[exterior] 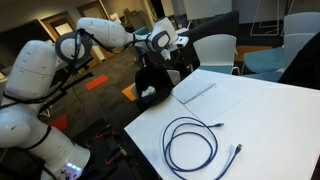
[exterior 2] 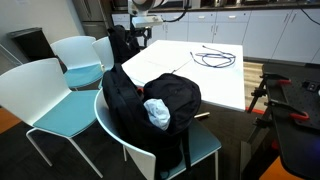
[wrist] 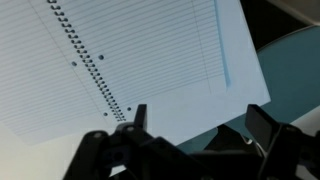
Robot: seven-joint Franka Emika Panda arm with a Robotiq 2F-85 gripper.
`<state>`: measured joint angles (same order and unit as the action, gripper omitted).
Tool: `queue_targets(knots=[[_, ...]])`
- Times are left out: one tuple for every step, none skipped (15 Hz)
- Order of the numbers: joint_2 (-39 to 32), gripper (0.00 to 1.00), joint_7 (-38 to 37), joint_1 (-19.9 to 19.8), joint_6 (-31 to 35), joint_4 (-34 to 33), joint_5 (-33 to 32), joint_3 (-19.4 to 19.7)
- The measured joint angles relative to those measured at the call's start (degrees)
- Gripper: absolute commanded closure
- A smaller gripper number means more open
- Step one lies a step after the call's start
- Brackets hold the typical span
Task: Move the data cable to the right the right then flip the pages in the book
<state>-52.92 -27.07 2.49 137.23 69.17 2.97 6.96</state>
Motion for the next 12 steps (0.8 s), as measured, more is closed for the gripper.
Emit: queue_targets(knots=[[-1.90, 0.00, 0.13, 0.52, -1.83, -2.55, -0.48, -0.06], [-3.75, 0.00, 0.42, 1.04, -3.36, -4.87, -0.84, -0.10], [-5.56, 0.00, 1.07, 1.47, -4.48, -6.88, -1.05, -0.26], [-7.22, 0.00, 1.63, 1.79, -5.19, -8.51, -1.26, -0.53], [-8.83, 0.00, 2.46, 2.02, -5.53, -9.91, -1.29, -0.93], [-10.28, 0.00, 3.54, 2.09, -5.59, -11.05, -1.31, -1.53], [-11.58, 0.00, 4.55, 2.18, -5.60, -11.89, -1.32, -2.12], [-12.69, 0.00, 5.20, 2.37, -5.61, -12.51, -1.33, -2.43], [-13.57, 0.00, 5.37, 2.57, -5.60, -12.81, -1.36, -2.51], [-14.31, 0.00, 5.37, 2.65, -5.49, -13.00, -1.39, -2.51], [-14.93, 0.00, 5.37, 2.56, -5.15, -13.03, -1.39, -2.51], [-15.45, 0.00, 5.37, 2.34, -4.67, -13.06, -1.38, -2.51]])
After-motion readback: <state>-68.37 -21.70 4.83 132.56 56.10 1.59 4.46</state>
